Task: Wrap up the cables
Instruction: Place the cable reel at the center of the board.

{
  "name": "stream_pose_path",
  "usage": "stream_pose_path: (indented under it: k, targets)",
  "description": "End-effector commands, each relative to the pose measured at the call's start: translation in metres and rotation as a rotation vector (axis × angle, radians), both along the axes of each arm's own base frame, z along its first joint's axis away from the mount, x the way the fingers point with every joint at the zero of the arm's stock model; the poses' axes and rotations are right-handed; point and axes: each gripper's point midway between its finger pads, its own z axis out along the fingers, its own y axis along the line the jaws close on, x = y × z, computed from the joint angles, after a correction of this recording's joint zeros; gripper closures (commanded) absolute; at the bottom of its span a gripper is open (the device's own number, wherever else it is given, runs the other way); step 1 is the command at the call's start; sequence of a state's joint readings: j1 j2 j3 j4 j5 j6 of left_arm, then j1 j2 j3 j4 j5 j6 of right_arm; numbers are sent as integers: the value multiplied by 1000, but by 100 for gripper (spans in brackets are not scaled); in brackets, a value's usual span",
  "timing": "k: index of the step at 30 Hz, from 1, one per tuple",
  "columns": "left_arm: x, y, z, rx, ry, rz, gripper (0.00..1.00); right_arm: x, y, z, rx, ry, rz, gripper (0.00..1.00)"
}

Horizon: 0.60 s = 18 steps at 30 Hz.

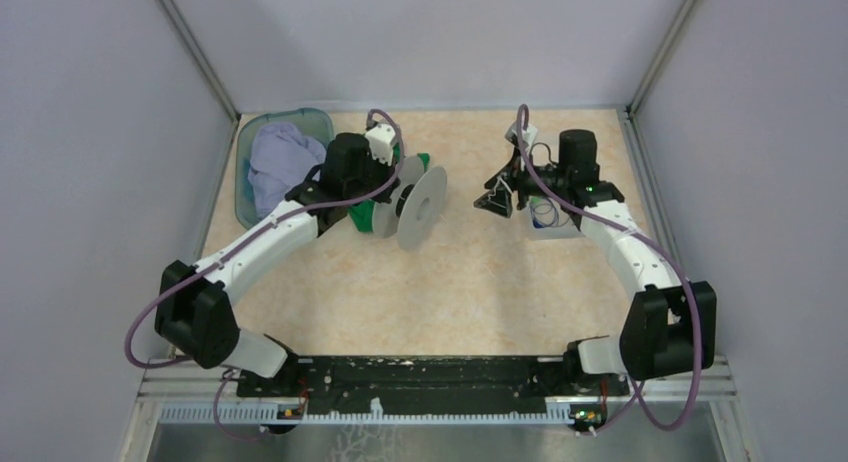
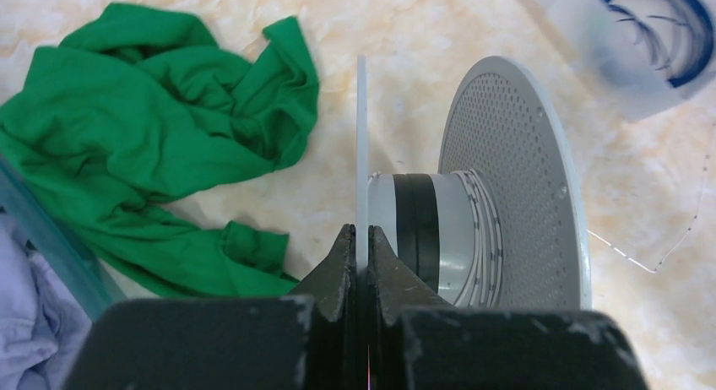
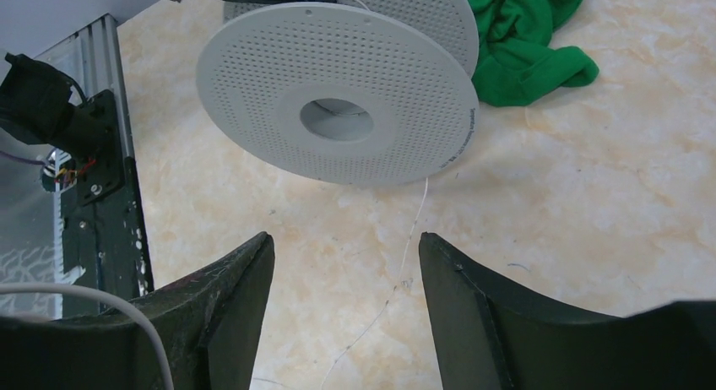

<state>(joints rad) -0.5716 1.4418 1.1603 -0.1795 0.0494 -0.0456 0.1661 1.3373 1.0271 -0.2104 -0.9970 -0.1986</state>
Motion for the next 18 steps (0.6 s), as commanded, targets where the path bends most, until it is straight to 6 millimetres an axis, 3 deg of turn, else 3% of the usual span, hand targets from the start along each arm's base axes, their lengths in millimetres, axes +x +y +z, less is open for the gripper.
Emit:
stream_pose_path:
  k: [1,8,18]
  targets:
    - [26,6,17,-25,-102,122,100,3,6,3,19,-30,19,36]
    - [41,23,3,27,-116,233,100,8,3,-11,1,-21,-20,37]
    - [74,65,15,25,-193,371,100,13,0,-18,-11,-17,-54,38]
